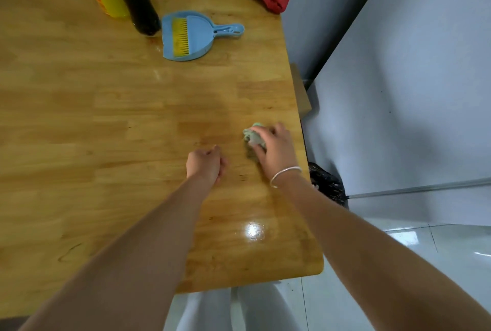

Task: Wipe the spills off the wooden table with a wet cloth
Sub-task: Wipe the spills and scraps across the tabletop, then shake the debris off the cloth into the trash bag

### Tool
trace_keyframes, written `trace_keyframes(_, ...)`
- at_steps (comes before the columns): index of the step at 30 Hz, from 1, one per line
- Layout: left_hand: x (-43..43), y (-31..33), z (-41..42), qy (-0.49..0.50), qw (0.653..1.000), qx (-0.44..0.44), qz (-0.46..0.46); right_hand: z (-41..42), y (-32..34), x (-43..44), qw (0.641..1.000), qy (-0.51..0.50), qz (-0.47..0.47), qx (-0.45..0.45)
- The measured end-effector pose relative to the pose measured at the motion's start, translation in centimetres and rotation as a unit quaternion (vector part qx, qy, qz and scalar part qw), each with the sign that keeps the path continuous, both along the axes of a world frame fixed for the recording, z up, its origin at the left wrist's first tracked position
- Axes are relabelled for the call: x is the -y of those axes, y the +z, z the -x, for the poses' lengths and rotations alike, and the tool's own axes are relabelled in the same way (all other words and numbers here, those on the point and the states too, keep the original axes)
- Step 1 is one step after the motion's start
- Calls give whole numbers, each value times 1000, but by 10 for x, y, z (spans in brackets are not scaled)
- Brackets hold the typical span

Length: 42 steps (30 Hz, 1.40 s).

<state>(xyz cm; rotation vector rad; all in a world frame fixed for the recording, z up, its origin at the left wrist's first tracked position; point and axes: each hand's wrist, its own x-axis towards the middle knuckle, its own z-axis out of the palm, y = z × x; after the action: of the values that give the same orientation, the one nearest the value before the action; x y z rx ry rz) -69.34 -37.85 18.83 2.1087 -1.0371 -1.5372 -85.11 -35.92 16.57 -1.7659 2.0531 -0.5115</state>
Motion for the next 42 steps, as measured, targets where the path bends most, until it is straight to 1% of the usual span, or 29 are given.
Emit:
trace_keyframes(2,2,0,0,-4,1000,7,1,-24,-1,-3,999,52,13,6)
trace_keyframes(3,2,-1,-1,-8,1000,10,1,-32,-3,-4,998,60,22,-3)
trace_keyframes(5,2,-3,-1,-17,1000,10,1,-38,-5,-2,998,42,33,-44)
trace_keyframes(8,3,-4,-2,-25,1000,7,-1,-25,-3,10,993,-30,16,-109)
trace_keyframes(11,3,-3,-4,-39,999,11,-11,2,2,22,981,-142,-24,-128)
trace_keyframes(13,3,-4,-3,-40,999,7,-6,20,2,22,971,-203,-41,-116)
trace_keyframes(15,3,-4,-3,-42,999,4,0,31,3,14,964,-254,-44,-67)
trace_keyframes(18,2,-5,-3,-49,999,7,9,43,5,-2,954,-299,-28,9)
trace_keyframes(21,0,-3,-2,-48,999,19,6,64,7,-20,924,-365,-42,109)
trace_keyframes(22,-1,-1,0,-45,999,23,2,75,9,-28,914,-376,-47,143)
trace_keyframes(25,-5,3,11,-41,998,41,7,99,13,-52,909,-354,-59,214)
trace_keyframes(28,-11,14,49,-65,997,12,39,124,23,-75,892,-354,-67,272)
trace_keyframes(32,-29,31,134,-153,985,-67,54,168,29,-100,838,-377,-70,389)
trace_keyframes(34,-46,34,179,-171,979,-111,23,191,29,-113,814,-380,-79,431)
trace_keyframes(36,-71,29,217,-194,968,-153,-36,211,24,-129,804,-379,-86,449)
trace_keyframes(38,-95,17,244,-222,957,-171,-78,225,18,-145,791,-380,-100,468)
trace_keyframes(40,-121,1,273,-200,958,-177,-106,245,10,-161,773,-382,-129,490)
trace_keyframes(42,-140,-18,289,-152,963,-180,-132,254,-2,-172,732,-388,-164,535)
